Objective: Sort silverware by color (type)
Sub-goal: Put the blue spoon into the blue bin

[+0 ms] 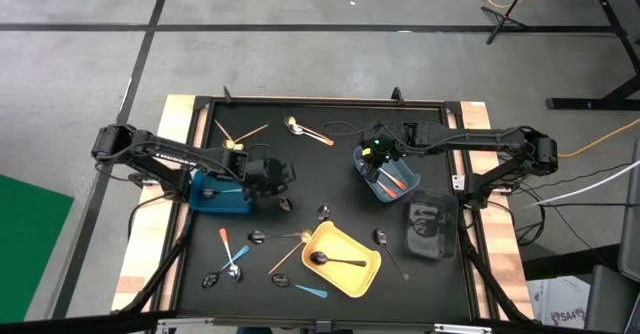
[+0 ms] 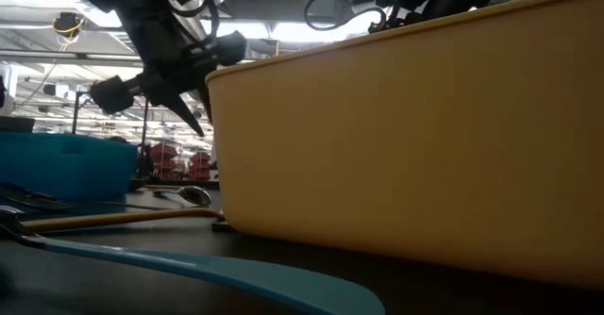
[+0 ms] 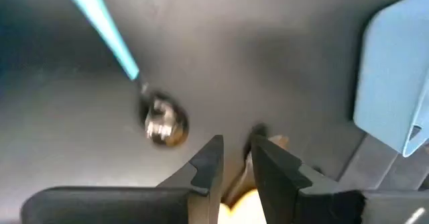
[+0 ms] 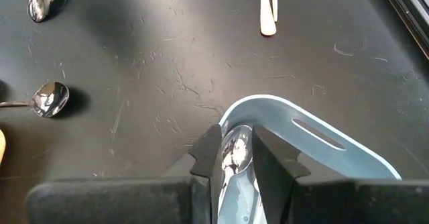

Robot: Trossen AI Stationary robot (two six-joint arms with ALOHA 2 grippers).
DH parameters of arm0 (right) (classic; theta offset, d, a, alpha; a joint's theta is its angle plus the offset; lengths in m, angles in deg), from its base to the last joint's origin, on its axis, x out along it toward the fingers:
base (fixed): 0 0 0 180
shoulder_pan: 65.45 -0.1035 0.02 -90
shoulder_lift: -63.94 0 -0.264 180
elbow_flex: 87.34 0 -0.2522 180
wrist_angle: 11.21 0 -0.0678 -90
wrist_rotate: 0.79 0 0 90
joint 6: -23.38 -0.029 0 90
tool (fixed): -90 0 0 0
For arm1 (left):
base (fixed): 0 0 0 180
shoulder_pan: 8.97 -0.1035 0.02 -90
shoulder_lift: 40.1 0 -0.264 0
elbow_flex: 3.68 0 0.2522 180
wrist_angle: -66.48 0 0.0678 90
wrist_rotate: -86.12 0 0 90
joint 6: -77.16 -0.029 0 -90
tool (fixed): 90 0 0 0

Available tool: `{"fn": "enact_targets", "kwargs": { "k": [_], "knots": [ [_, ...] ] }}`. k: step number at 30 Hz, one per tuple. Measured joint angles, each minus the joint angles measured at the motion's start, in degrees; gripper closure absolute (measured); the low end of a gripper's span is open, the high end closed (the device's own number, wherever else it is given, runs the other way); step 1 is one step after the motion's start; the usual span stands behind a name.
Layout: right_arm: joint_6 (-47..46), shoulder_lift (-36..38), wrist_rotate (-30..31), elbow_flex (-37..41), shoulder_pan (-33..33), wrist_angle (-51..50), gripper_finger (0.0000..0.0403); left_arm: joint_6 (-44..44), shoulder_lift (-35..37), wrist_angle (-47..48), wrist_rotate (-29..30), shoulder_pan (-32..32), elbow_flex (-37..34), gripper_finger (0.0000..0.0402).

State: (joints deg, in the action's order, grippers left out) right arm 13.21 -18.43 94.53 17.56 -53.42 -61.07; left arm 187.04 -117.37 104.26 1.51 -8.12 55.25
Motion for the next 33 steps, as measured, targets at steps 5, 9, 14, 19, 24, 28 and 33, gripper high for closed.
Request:
{"fn": "enact_targets", "kwargs": {
  "k": [5,9,14,19,24,28,33],
  "knots": [
    [0.0,0.0,0.0,0.0,-0.02,0.0,0.0331,2.71,0.02,-0.07,-6.23,-1.72,0.0,0.0329],
    [0.01,0.0,0.0,0.0,-0.02,0.0,0.0331,6.02,0.02,-0.13,-10.68,-2.96,0.0,0.0329],
    [0.0,0.0,0.0,0.0,-0.02,0.0,0.0331,10.23,0.02,-1.39,-15.11,-4.27,0.0,0.0329],
    [0.01,0.0,0.0,0.0,-0.02,0.01,0.0331,11.87,0.02,-7.98,-14.98,-4.59,0.0,0.0329],
    [0.02,0.0,0.0,0.0,-0.02,0.02,0.0331,15.62,-1.12,-15.45,-13.66,-4.59,0.05,0.0329],
    [0.01,0.0,0.0,0.0,-0.02,0.06,0.0331,17.41,-5.21,-20.93,-13.81,-4.59,0.07,0.0329],
    [0.02,0.0,-0.02,0.0,-0.02,0.22,0.0331,17.44,-8.16,-21.18,-18.22,-5.43,0.07,0.0329]
  ]
}}
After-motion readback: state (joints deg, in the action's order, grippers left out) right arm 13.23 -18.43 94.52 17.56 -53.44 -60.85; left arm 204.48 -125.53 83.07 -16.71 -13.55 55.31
